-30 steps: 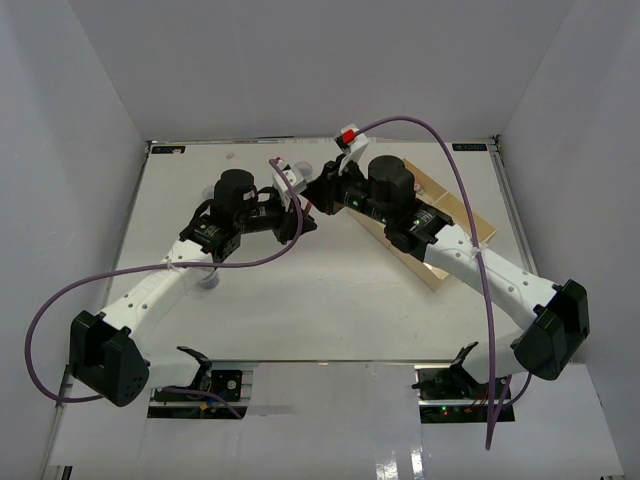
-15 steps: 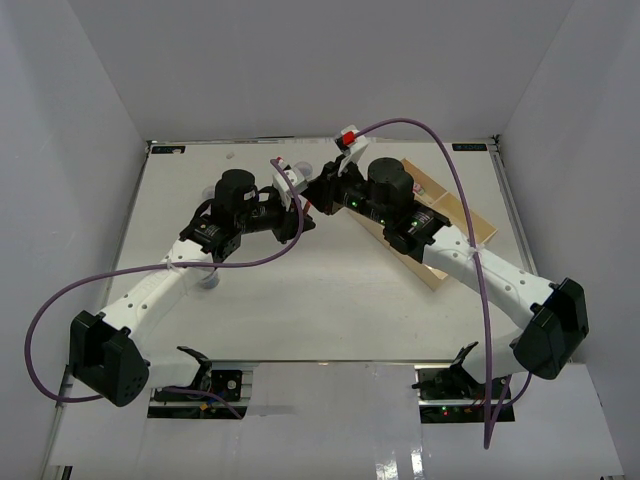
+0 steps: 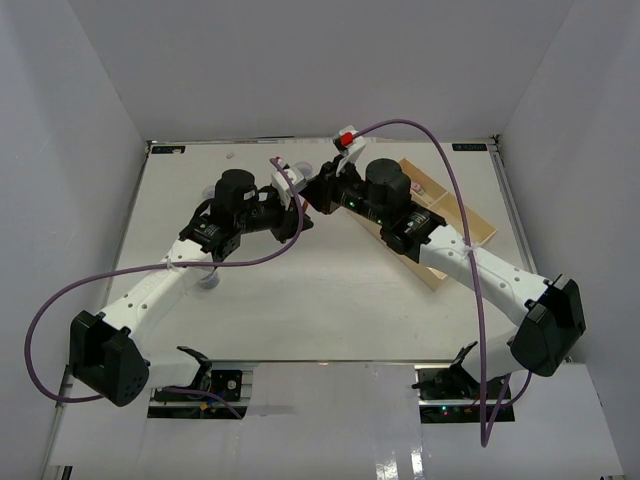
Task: Sort the stationery into containers
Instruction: Close the pen cap on the pen, then place the pen in the storage box.
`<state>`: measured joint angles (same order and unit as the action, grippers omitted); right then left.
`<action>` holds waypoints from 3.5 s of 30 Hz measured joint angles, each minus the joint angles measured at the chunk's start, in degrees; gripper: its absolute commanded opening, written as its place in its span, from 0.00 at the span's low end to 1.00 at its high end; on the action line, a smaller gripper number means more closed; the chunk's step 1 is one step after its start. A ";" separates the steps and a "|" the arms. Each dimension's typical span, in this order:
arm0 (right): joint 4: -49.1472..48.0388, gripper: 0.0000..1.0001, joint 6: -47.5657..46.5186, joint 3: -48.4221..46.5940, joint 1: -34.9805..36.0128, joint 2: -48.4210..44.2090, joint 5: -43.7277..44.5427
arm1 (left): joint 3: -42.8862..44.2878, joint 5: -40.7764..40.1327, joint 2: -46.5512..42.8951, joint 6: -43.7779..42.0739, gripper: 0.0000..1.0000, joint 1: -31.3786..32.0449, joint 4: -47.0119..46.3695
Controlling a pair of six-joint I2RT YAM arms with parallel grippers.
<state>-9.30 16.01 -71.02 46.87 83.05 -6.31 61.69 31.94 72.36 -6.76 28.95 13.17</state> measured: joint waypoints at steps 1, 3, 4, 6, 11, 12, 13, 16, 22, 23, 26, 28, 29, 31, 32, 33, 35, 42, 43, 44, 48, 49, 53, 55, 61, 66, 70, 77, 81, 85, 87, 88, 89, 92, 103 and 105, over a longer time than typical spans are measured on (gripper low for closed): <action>-0.26 0.08 0.00 0.00 0.00 0.20 -0.09 | 0.00 -0.07 0.00 0.11 0.00 0.00 0.11; -0.50 0.08 0.02 0.09 0.00 0.35 -0.15 | 0.00 -0.24 0.00 0.28 0.00 0.00 0.22; -0.79 0.08 0.02 0.22 0.00 0.42 -0.22 | 0.02 -0.48 0.00 0.42 0.00 0.00 0.26; -1.11 0.08 0.00 0.35 0.00 0.46 -0.24 | 0.02 -0.72 0.00 0.74 0.00 0.00 0.26; -1.90 0.08 0.00 0.68 -0.07 0.66 -0.22 | 0.02 -1.49 0.00 0.85 0.00 0.02 0.24; -2.03 0.08 0.00 0.70 -0.09 0.66 -0.24 | 0.02 -1.55 0.00 0.85 0.00 0.02 0.24; -2.21 0.08 0.00 0.72 -0.09 0.68 -0.26 | 0.02 -1.60 0.00 0.85 0.00 0.02 0.24; -3.02 0.08 0.04 1.16 -0.09 0.68 -0.26 | 0.02 -1.66 0.00 0.90 0.00 0.02 0.22; -3.08 0.08 0.02 1.22 -0.09 -0.17 -0.02 | -0.26 -0.92 -0.09 0.79 0.00 0.04 -1.05; -2.99 0.08 0.04 1.18 -0.09 -0.48 0.11 | -0.33 -0.55 -0.13 0.72 0.00 0.04 -1.51; -2.40 0.08 0.09 0.74 -0.02 -1.88 0.09 | -1.07 0.72 -0.92 0.59 0.02 0.09 -3.26; -1.75 0.08 0.13 0.57 0.33 -2.69 0.07 | -2.54 1.31 -2.05 0.59 0.03 0.15 -4.98; -1.31 0.08 0.15 0.59 0.57 -2.97 0.07 | -3.37 1.55 -2.69 0.63 0.03 0.15 -5.75; -0.74 0.08 0.15 0.63 1.16 -3.37 0.20 | -4.87 1.95 -3.87 0.79 0.03 0.17 -6.75; -0.50 0.08 0.15 0.66 1.38 -3.52 0.28 | -5.49 2.16 -4.26 0.87 0.03 0.17 -7.23; -0.28 0.08 0.22 0.74 1.53 -3.69 0.42 | -6.14 2.40 -4.61 1.07 0.03 0.17 -8.02; -0.17 0.08 0.37 1.44 1.79 -4.17 0.61 | -7.45 3.08 -5.07 1.49 0.03 0.17 -9.25; -0.28 0.08 1.51 4.26 2.40 -5.11 1.64 | -11.54 5.53 -5.35 3.98 0.07 0.37 -12.31; -0.17 0.08 1.57 4.46 2.49 -5.11 1.79 | -11.93 5.75 -5.38 4.28 0.08 0.37 -12.46; 0.04 0.08 1.55 4.50 2.64 -5.11 1.92 | -12.50 5.92 -5.49 4.57 0.08 0.37 -13.09; 0.44 0.08 1.51 4.42 3.04 -5.18 2.58 | -13.90 6.25 -6.21 6.36 0.09 0.39 -14.71; 0.57 0.08 1.49 4.37 3.04 -5.22 2.80 | -14.32 6.34 -6.51 6.80 0.11 0.39 -15.21; 1.27 0.08 1.31 4.04 3.48 -5.27 3.43 | -15.54 6.78 -7.32 8.13 0.14 0.39 -16.35; 1.73 0.08 1.25 3.93 3.56 -5.27 3.52 | -16.15 6.95 -7.45 8.59 0.16 0.42 -16.96; 3.50 0.08 -0.11 3.50 3.82 -5.27 3.85 | -16.94 7.10 -8.33 9.51 0.39 0.39 -17.84; 7.34 0.08 -1.75 3.52 3.39 -4.42 4.96 | -16.96 7.54 -10.36 9.97 0.57 0.17 -19.10; 8.48 0.08 -2.47 3.50 3.06 -4.26 5.84 | -17.00 7.96 -10.54 10.03 0.67 0.15 -19.15; 11.26 0.08 -5.51 2.95 0.33 -3.91 9.62 | -17.57 7.37 -10.54 10.21 0.81 0.15 -17.42; 15.19 0.08 -8.98 1.07 -5.90 -2.27 12.20 | -18.62 2.93 -10.56 10.38 0.82 0.15 -16.31; 18.84 0.08 -14.71 -0.42 -12.44 0.04 15.13 | -19.08 -5.27 -10.54 10.91 0.84 0.15 -14.67; 19.93 0.08 -18.03 -1.29 -14.80 1.84 17.00 | -19.08 -9.53 -10.54 11.17 0.85 0.13 -14.19; 20.11 0.08 -19.34 -1.62 -15.65 2.75 17.88 | -19.08 -11.74 -10.54 11.30 0.85 0.13 -13.73; 20.31 0.08 -20.72 -2.12 -16.41 3.98 18.82 | -19.08 -13.66 -10.54 11.30 0.86 0.11 -13.27; 20.17 0.08 -23.85 -4.00 -18.03 8.26 21.03 | -19.12 -19.80 -10.58 11.28 0.87 0.11 -12.61; 19.87 0.30 -29.90 -9.62 -20.15 25.92 24.04 | -20.83 -34.42 -12.55 11.28 0.90 0.04 -11.82; 20.13 0.44 -30.03 -10.45 -20.17 27.89 24.02 | -20.83 -35.08 -12.55 11.28 0.90 0.04 -11.82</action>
<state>10.83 -14.02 -81.47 26.70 110.93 17.72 40.86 -3.14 59.81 4.51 28.99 1.34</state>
